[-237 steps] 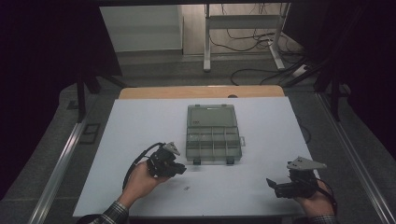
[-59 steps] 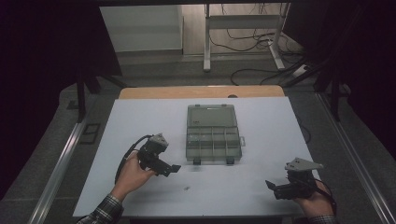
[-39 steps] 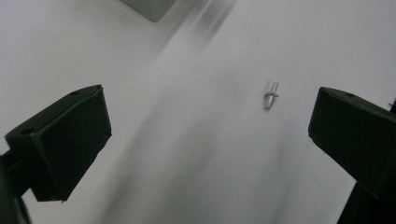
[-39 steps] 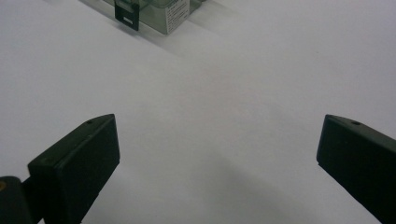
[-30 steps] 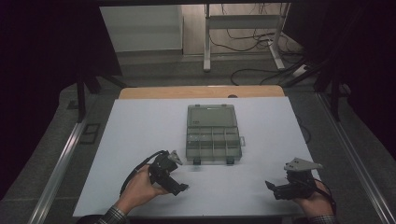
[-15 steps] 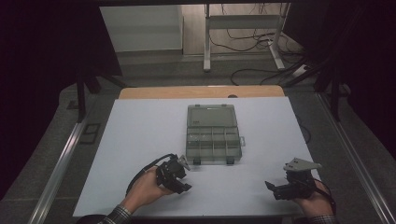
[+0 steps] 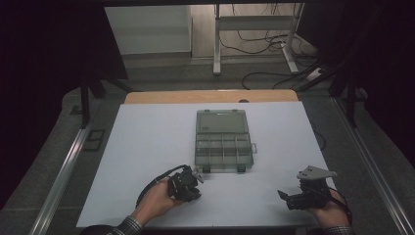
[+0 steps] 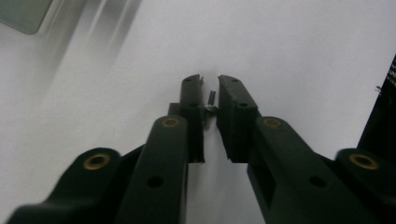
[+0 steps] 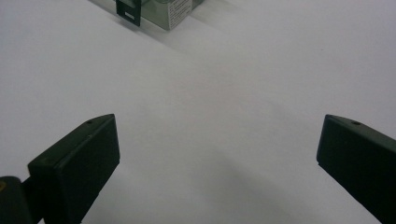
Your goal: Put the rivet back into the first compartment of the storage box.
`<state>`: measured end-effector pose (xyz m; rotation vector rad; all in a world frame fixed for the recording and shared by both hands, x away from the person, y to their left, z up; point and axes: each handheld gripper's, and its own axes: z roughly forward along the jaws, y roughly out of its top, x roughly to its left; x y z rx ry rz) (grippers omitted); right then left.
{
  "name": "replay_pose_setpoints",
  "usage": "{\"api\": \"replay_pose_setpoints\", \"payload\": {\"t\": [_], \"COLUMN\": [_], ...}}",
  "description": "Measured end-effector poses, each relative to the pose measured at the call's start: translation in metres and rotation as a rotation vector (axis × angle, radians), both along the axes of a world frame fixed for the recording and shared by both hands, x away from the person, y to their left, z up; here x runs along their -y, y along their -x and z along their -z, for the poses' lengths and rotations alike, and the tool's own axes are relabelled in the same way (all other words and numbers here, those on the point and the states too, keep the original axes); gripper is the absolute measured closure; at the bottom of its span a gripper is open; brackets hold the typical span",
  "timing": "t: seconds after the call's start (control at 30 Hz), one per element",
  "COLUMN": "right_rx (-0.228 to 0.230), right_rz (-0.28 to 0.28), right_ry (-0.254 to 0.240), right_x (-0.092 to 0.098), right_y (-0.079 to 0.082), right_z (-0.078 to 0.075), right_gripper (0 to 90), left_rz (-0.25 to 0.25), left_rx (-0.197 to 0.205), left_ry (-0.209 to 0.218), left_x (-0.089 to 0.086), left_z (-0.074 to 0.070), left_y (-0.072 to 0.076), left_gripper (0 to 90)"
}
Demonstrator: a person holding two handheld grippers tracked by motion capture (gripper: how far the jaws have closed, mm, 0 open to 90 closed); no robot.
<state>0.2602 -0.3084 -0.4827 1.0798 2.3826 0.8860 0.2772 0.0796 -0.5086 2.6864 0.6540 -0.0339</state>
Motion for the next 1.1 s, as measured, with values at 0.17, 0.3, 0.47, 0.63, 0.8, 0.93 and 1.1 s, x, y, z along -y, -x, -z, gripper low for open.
{"api": "replay_pose_setpoints", "payload": {"t": [0.17, 0.3, 0.47, 0.63, 0.8, 0.93, 1.1], "right_rx": [0.0, 0.001, 0.001, 0.001, 0.0, 0.0, -0.001], "right_rz": [-0.001, 0.0, -0.001, 0.0, 0.0, 0.001, 0.002], "right_ry": [0.0, 0.0, -0.001, -0.001, 0.0, 0.0, 0.002], "right_x": [0.0, 0.0, 0.0, 0.0, 0.0, 0.0, 0.0], "right_y": [0.0, 0.0, 0.0, 0.0, 0.0, 0.0, 0.0], "right_z": [0.0, 0.0, 0.0, 0.0, 0.0, 0.0, 0.0], "right_gripper": [0.0, 0.0, 0.0, 0.0, 0.0, 0.0, 0.0], "left_rz": [-0.006, -0.018, -0.048, -0.068, -0.087, -0.124, -0.129], "left_rx": [-0.009, -0.028, -0.031, -0.03, -0.028, -0.024, -0.015], "left_ry": [-0.01, 0.012, 0.052, 0.081, 0.108, 0.141, 0.151], "left_x": [0.001, -0.002, -0.009, -0.014, -0.018, -0.019, -0.023], "left_z": [-0.001, -0.003, -0.01, -0.015, -0.021, -0.026, -0.034], "left_y": [0.0, -0.002, -0.006, -0.009, -0.012, -0.013, -0.018], "left_gripper": [82.2, 82.3, 82.3, 82.3, 82.4, 82.4, 82.4]}}
